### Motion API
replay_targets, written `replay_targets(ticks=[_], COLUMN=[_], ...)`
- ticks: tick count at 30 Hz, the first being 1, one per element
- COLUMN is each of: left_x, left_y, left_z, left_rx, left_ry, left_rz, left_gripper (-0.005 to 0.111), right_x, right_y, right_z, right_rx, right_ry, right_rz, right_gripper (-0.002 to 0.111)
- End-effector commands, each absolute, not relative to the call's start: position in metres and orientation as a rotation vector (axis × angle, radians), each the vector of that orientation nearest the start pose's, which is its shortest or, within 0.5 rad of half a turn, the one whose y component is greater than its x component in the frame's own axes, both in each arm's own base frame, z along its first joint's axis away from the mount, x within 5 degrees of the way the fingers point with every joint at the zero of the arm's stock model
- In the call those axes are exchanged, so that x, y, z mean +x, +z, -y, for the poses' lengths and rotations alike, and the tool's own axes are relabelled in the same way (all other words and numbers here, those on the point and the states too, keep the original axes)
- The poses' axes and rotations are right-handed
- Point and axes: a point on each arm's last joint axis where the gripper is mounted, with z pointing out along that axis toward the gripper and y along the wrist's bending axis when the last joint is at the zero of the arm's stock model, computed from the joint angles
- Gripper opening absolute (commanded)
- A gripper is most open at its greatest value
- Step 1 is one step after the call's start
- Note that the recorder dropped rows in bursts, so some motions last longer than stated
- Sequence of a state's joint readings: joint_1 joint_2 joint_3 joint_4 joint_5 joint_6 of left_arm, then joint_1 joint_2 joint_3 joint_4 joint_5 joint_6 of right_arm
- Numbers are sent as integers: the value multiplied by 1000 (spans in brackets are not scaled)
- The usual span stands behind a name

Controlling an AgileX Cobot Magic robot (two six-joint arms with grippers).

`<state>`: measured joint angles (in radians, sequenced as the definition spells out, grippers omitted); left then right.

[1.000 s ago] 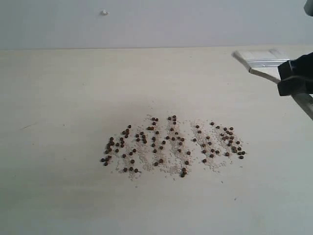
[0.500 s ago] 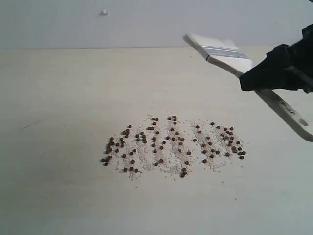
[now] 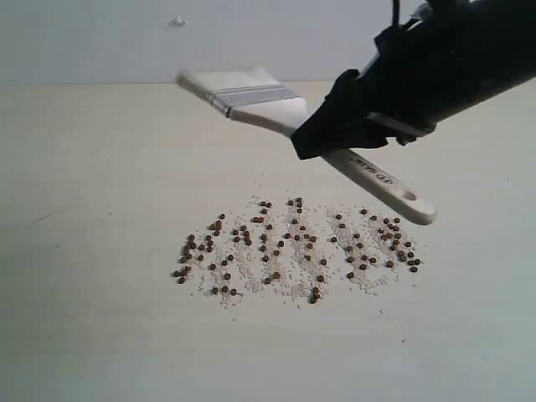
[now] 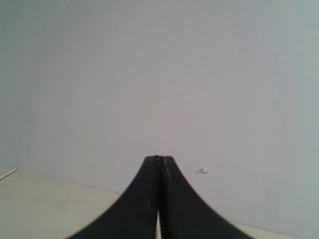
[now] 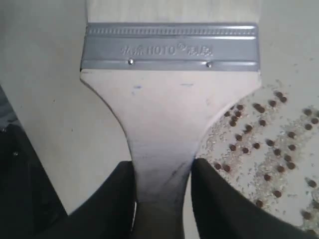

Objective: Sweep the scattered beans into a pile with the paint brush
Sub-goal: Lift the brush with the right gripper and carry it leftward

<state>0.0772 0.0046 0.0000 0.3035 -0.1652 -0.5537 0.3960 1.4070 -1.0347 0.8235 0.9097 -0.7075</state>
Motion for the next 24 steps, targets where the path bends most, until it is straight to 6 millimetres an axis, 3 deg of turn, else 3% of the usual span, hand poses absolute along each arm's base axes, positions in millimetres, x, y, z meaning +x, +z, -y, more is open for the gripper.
replay_targets(ticks=[1,3,8,15,19,24], left_x=[53,52,49,37,30,42], left_y=[230,236,241,261,269,292], left_z=[1,3,5,11,12,3], left_rx=[-136,-91,-259,-155,-111,-190], left_ry=[-142,-132,-434,-529,-537,-404], left_rz=[-1294,-1228,-1152,-910,-798,-911], left_gripper=[0,0,0,0,0,0], right_x=[242,246,255,258,261,262], right_y=[289,287,285,286,292,299], right_z=[-175,-179,-184,-185,-185,-185], right_rx=[-988,-1005,-1003,-1017,-1040,-1061], right_ry=[926,924,927,927,885,877], right_rz=[-2411,-2419,-2424,-2420,-2400,-2385], right_gripper=[0,0,0,0,0,0])
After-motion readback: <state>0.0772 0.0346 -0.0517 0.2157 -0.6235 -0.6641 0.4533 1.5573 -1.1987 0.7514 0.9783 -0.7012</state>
